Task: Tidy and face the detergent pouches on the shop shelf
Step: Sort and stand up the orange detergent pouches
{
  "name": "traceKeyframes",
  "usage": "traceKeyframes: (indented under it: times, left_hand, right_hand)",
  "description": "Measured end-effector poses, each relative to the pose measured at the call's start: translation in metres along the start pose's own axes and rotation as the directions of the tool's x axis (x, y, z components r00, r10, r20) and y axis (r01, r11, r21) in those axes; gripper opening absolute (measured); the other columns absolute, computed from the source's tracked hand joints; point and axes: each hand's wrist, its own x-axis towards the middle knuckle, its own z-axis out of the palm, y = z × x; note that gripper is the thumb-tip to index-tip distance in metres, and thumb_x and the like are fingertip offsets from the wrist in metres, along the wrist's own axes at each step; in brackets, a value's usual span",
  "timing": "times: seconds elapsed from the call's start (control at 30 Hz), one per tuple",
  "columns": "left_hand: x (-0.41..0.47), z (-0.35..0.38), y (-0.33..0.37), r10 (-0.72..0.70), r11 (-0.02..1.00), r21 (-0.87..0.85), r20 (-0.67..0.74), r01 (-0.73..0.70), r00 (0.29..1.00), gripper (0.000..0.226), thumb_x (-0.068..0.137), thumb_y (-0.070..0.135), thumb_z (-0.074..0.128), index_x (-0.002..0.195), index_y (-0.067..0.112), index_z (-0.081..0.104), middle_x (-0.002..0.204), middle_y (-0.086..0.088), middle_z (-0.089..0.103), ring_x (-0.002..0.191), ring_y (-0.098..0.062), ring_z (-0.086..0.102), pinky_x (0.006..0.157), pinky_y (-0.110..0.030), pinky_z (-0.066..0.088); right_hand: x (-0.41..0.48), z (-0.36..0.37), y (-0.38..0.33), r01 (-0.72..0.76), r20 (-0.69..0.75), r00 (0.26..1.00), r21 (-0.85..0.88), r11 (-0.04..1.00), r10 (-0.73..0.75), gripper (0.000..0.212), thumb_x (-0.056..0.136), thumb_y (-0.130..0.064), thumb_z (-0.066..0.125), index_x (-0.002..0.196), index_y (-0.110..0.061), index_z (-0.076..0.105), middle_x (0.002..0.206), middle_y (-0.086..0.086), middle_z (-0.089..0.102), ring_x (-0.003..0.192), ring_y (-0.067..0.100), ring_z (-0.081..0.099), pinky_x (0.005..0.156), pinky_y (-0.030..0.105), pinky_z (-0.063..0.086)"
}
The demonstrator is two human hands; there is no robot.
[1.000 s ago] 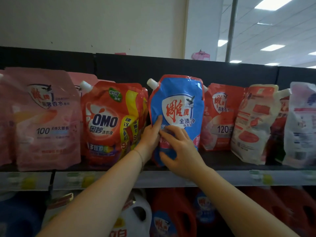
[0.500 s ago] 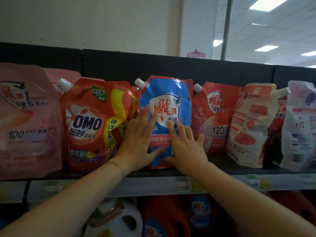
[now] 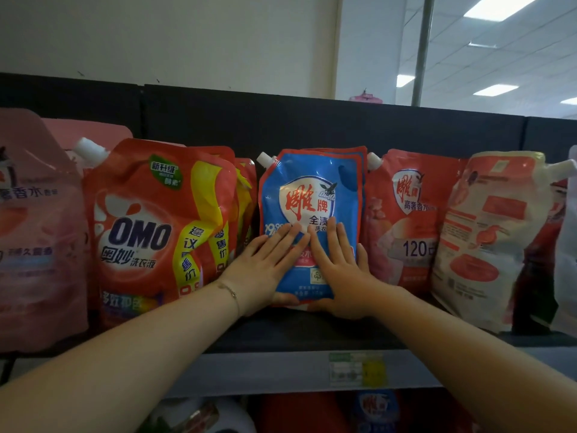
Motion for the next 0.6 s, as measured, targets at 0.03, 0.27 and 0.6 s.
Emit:
traceKeyframes:
  times: [0.03,0.27,0.6]
  left_hand:
    - [0.004,0.007,-0.001,-0.012,1.000,0.004,-0.019,0.012,1.000,0.097,0.080,0.074,0.018,0.127,0.025,-0.051,0.144,-0.002,-0.042,0.136,-0.021,-0.033,0.115,-0.036,-0.008]
    - [0.019,0.031,0.004,-0.108,0.994,-0.017,-0.187,0.107,0.976,0.130,0.062,0.075,0.065,0.151,0.011,-0.006,0.154,-0.013,0.017,0.140,-0.029,0.022,0.103,-0.040,0.041]
    - [0.021,0.016,0.016,-0.155,0.977,0.148,0.002,0.153,0.988,0.120,0.076,0.079,0.045,0.146,0.010,-0.024,0.160,-0.014,-0.006,0.146,-0.029,-0.006,0.115,-0.042,0.021]
  right_hand:
    - [0.004,0.003,0.002,-0.011,-0.020,1.000,-0.019,1.000,0.010,0.120,0.082,-0.061,0.060,0.128,-0.034,-0.048,0.131,0.002,-0.061,0.126,0.024,-0.052,0.110,0.055,-0.018]
    - [0.027,0.015,0.019,0.008,-0.100,0.995,-0.092,0.996,-0.017,0.112,0.086,-0.062,0.053,0.125,-0.033,-0.049,0.135,0.006,-0.058,0.128,0.025,-0.049,0.106,0.052,-0.021]
    - [0.027,0.018,0.023,0.043,-0.152,0.986,-0.123,0.991,-0.062,0.112,0.084,-0.065,0.052,0.141,-0.026,-0.035,0.143,0.008,-0.050,0.133,0.027,-0.044,0.110,0.057,-0.013]
